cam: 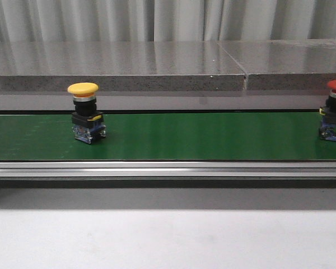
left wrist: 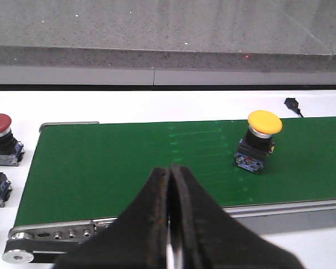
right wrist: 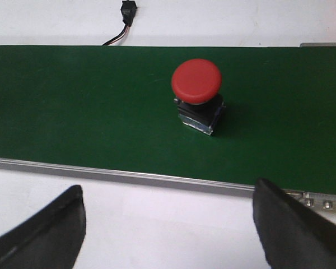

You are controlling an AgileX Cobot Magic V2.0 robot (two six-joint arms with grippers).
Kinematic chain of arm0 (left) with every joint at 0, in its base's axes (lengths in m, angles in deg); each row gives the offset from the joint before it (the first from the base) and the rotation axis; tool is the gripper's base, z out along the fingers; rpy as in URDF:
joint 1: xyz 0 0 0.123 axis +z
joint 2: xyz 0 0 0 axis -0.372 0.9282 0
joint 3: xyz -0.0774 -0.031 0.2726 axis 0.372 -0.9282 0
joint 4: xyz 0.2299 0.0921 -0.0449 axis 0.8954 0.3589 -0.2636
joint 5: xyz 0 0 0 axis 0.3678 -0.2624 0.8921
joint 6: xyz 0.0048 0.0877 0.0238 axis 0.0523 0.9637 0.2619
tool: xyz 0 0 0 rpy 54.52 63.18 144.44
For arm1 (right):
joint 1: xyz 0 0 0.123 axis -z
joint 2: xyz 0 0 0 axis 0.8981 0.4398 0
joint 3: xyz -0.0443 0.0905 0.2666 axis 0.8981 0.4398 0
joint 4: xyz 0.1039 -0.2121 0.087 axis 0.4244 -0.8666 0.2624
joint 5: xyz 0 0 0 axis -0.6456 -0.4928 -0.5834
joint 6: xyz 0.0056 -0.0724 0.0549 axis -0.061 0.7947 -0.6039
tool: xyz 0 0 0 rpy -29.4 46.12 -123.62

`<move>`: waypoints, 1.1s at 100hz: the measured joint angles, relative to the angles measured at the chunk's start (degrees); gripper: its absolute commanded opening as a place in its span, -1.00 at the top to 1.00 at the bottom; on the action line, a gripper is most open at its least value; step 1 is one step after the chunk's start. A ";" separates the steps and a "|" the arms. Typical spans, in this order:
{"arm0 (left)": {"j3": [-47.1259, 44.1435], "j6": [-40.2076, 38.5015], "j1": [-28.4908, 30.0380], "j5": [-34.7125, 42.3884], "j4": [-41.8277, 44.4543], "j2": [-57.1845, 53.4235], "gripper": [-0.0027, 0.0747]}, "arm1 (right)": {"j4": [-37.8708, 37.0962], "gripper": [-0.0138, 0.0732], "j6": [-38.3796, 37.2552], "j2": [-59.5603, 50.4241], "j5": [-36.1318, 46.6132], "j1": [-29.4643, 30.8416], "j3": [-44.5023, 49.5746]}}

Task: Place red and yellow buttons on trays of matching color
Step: 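Lower the right gripper onto the red button arriving on the belt, then grasp the red button and carry it into the red tray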

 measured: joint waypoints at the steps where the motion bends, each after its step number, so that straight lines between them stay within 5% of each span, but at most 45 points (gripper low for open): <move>1: 0.00 0.00 0.00 0.00 0.00 0.00 0.98 | 0.00 -0.80 0.00 0.00 0.00 0.00 -0.12; 62: 0.00 0.00 0.00 0.00 0.00 0.00 0.98 | -10.82 -0.80 -4.33 26.23 -10.03 0.00 -20.45; 100: 0.00 0.00 0.00 0.00 0.00 0.00 0.98 | -12.58 -0.80 -4.47 37.38 -9.19 6.65 -23.29; 110: 0.00 0.00 0.00 0.00 0.00 0.00 0.98 | -12.66 -0.64 -3.11 39.39 -8.23 7.26 -23.42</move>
